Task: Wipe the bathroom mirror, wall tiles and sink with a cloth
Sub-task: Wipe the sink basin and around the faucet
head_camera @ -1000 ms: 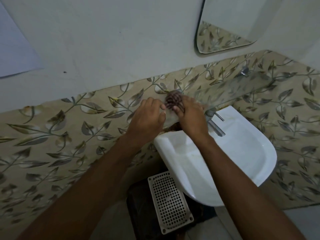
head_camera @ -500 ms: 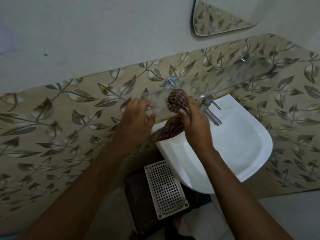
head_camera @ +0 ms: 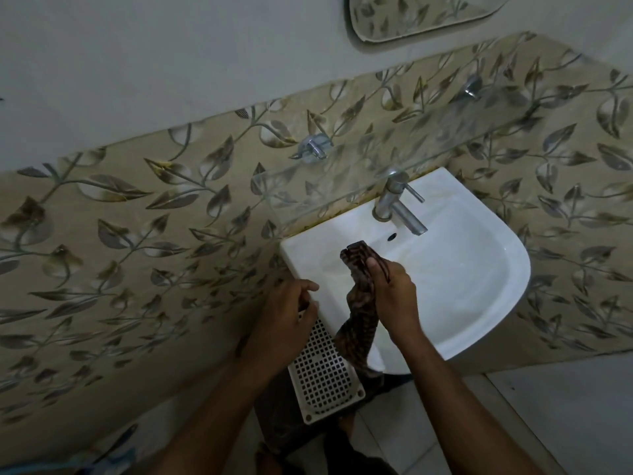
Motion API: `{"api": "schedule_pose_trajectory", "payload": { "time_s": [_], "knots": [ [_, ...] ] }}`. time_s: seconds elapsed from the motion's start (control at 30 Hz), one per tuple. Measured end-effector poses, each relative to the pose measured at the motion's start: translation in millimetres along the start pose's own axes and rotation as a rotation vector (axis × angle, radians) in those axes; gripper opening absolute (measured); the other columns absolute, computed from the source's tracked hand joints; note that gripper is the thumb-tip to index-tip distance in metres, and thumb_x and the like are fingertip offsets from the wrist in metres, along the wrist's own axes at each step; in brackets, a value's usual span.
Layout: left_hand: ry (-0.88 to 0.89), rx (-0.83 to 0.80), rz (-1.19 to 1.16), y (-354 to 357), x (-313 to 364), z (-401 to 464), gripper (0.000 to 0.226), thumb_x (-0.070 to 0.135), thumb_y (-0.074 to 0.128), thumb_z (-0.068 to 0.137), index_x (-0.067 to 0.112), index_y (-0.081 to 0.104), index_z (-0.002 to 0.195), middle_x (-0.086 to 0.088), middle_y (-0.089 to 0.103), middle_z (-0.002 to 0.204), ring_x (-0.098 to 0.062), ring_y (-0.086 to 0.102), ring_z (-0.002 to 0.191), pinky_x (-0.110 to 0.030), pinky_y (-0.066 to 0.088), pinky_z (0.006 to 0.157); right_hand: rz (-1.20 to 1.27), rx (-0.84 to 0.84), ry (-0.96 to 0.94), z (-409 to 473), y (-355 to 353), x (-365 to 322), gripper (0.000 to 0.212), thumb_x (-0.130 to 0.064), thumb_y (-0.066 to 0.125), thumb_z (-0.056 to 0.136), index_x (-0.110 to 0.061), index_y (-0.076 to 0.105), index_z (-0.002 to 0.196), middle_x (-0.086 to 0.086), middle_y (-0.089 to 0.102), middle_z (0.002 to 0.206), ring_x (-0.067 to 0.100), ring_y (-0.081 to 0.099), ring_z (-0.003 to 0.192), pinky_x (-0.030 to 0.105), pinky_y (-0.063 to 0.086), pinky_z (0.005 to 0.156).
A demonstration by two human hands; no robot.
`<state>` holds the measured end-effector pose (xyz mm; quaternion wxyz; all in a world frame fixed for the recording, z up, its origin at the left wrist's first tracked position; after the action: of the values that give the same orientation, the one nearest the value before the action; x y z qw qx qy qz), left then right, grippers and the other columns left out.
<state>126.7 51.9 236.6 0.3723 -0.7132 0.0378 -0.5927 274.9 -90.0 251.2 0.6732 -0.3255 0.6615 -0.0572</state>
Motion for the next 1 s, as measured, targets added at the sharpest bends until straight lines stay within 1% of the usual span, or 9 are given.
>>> {"api": "schedule_pose_trajectory", "payload": {
  "time_s": [0.13, 0.23, 0.3, 0.4, 0.53, 0.63, 0.77, 0.87, 1.0],
  "knots": [
    [-0.089, -0.064, -0.010, 19.0, -6.6, 10.7, 0.031, 0.032, 0.054, 0.101, 0.029, 0.054, 0.131, 0.010, 0.054, 0.107, -0.005, 0.055, 0.097, -0.007, 0.038, 0.074, -0.111, -0.095, 0.052, 17.5, 20.6, 15.8, 0.052, -0.041, 0.036, 0.107, -0.026, 0.045, 0.058, -0.009, 0.049, 0.060, 0.005, 0.048, 0.058, 0.027, 0.037, 0.060],
    [-0.151, -0.085, -0.062, 33.7, -16.2, 8.8, 0.034, 0.031, 0.052, 0.102, 0.030, 0.050, 0.136, 0.013, 0.052, 0.115, -0.004, 0.055, 0.106, -0.003, 0.039, 0.076, -0.115, -0.130, -0.043, 28.0, 39.8, 26.6, 0.045, -0.043, 0.036, 0.107, -0.016, 0.072, 0.096, -0.001, 0.072, 0.096, 0.017, 0.066, 0.092, 0.029, 0.045, 0.080],
    [-0.191, -0.075, -0.084, 41.4, -22.5, 2.9, 0.037, 0.028, 0.051, 0.102, 0.031, 0.048, 0.139, 0.015, 0.048, 0.124, -0.003, 0.054, 0.115, 0.001, 0.038, 0.078, -0.020, -0.106, -0.068, 36.0, 50.5, 20.1, 0.042, -0.040, 0.036, 0.108, -0.018, 0.063, 0.131, -0.008, 0.065, 0.117, 0.010, 0.059, 0.111, 0.023, 0.044, 0.091],
    [-0.219, -0.037, -0.095, 50.5, -32.9, 0.1, 0.041, 0.023, 0.053, 0.102, 0.026, 0.047, 0.142, 0.011, 0.046, 0.137, -0.008, 0.050, 0.128, -0.011, 0.040, 0.100, -0.084, -0.152, -0.163, 47.6, 80.5, 26.1, 0.040, -0.039, 0.032, 0.109, -0.015, 0.059, 0.128, 0.009, 0.065, 0.109, 0.029, 0.061, 0.107, 0.024, 0.037, 0.076],
    [-0.206, 0.030, -0.048, 57.9, -49.3, -4.2, 0.044, 0.020, 0.056, 0.100, 0.021, 0.047, 0.144, 0.004, 0.048, 0.143, -0.009, 0.047, 0.129, -0.028, 0.038, 0.111, -0.379, -0.385, -0.280, 25.3, 122.6, 66.2, 0.057, -0.034, 0.038, 0.107, -0.016, 0.024, 0.159, 0.016, 0.020, 0.165, 0.032, 0.021, 0.152, 0.041, 0.028, 0.121],
    [-0.209, 0.068, -0.016, 61.7, -61.5, -6.8, 0.045, 0.016, 0.058, 0.099, 0.021, 0.048, 0.143, 0.003, 0.049, 0.142, -0.002, 0.041, 0.126, -0.017, 0.029, 0.109, -0.454, -0.410, -0.388, 29.9, 128.3, 83.4, 0.058, -0.031, 0.034, 0.108, -0.022, 0.011, 0.161, 0.007, 0.009, 0.169, 0.024, 0.006, 0.156, 0.048, 0.015, 0.125],
    [-0.165, 0.044, 0.013, 64.1, -63.1, 20.7, 0.041, 0.023, 0.056, 0.099, 0.019, 0.050, 0.139, -0.001, 0.051, 0.139, -0.011, 0.048, 0.125, -0.034, 0.042, 0.109, -0.649, -0.295, -0.552, 85.3, 128.3, 68.5, 0.054, -0.036, 0.033, 0.101, -0.020, 0.040, 0.152, 0.011, 0.040, 0.158, 0.035, 0.032, 0.148, 0.053, 0.027, 0.118],
    [-0.127, 0.026, 0.059, 66.0, -53.0, 54.3, 0.055, 0.041, 0.045, 0.096, 0.011, 0.047, 0.142, -0.009, 0.051, 0.139, -0.022, 0.049, 0.127, -0.034, 0.041, 0.108, -0.608, -0.293, -0.490, 121.9, 128.4, 65.2, 0.055, -0.033, 0.030, 0.099, -0.015, 0.044, 0.150, 0.018, 0.038, 0.158, 0.041, 0.027, 0.149, 0.055, 0.022, 0.120],
    [-0.076, 0.070, 0.220, 69.4, -48.7, 86.3, 0.042, 0.017, 0.056, 0.094, 0.007, 0.052, 0.135, -0.015, 0.052, 0.134, -0.030, 0.047, 0.124, -0.043, 0.042, 0.108, -0.500, -0.277, -0.460, 107.0, 136.0, 78.7, 0.054, -0.018, 0.046, 0.102, -0.011, 0.035, 0.154, 0.019, 0.024, 0.163, 0.038, 0.012, 0.154, 0.052, 0.010, 0.126]
  ]
}}
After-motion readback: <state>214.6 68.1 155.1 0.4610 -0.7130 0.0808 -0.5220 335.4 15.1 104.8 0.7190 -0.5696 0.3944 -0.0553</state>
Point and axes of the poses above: each hand's wrist, its own z-axis towards the middle knuckle, its own y-axis out of the palm, x = y × z, the point moved 2 cm from there along z, towards the middle knuckle
